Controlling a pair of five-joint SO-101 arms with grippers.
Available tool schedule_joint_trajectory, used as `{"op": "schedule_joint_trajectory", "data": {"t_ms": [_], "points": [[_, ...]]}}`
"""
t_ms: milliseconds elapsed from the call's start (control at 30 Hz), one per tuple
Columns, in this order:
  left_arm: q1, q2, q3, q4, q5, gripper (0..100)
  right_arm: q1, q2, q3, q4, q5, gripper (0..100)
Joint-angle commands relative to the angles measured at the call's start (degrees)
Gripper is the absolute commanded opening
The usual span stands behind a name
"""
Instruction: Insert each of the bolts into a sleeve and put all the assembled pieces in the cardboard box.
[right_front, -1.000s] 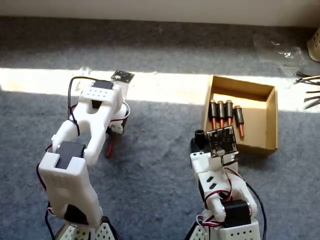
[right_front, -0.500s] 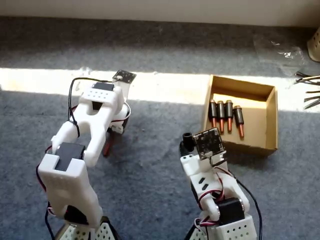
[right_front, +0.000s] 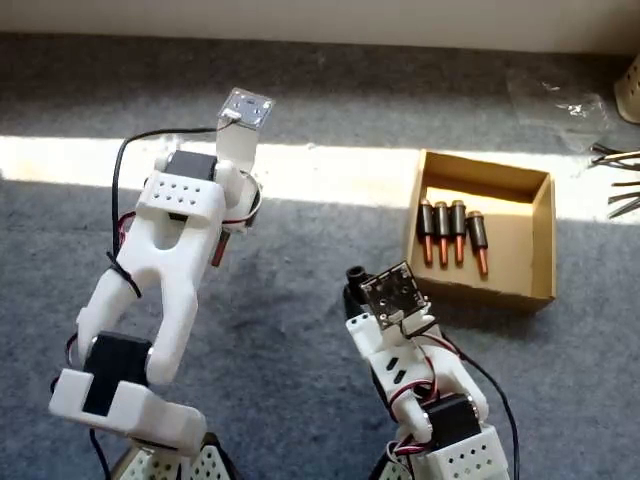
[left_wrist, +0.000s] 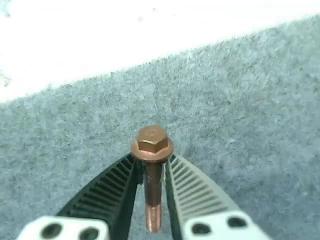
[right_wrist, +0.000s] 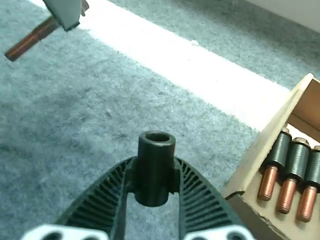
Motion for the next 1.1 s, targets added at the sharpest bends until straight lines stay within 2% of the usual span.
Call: {"op": "schedule_joint_trajectory", "data": {"t_ms": [0,133,233,333,667,833,933,1067], "points": [[0.84,-9.98,-1.54,-0.97,-0.18,1,-0.66,-0.57,-0.66,-1.63,0.79,0.4],[0.75,-17.89,-1.54,-1.14,-0.18,1,-1.01,-0.57,-0.66,-1.63,0.53,0.4],[1.10,-24.40,-1.54,-1.14,-0.09,1,-4.35,-0.57,0.92,-1.80,0.44,0.4],[1.10,-31.16,-1.10,-1.14,0.09,1,-7.60,-0.57,4.09,-5.49,0.70,0.4],[1.27,-48.13,-0.57,-0.79,0.18,1,-9.27,-0.57,6.81,-15.60,0.35,0.4],[5.76,-54.73,6.37,-1.85,0.26,1,-15.34,-0.57,6.81,-19.03,0.35,0.4],[8.75,-62.02,12.00,-6.51,0.18,1,-17.89,-0.57,6.81,-21.67,0.35,0.4],[8.92,-70.73,20.26,-12.04,0.00,1,-18.68,-0.57,6.81,-24.31,0.35,0.4]]}}
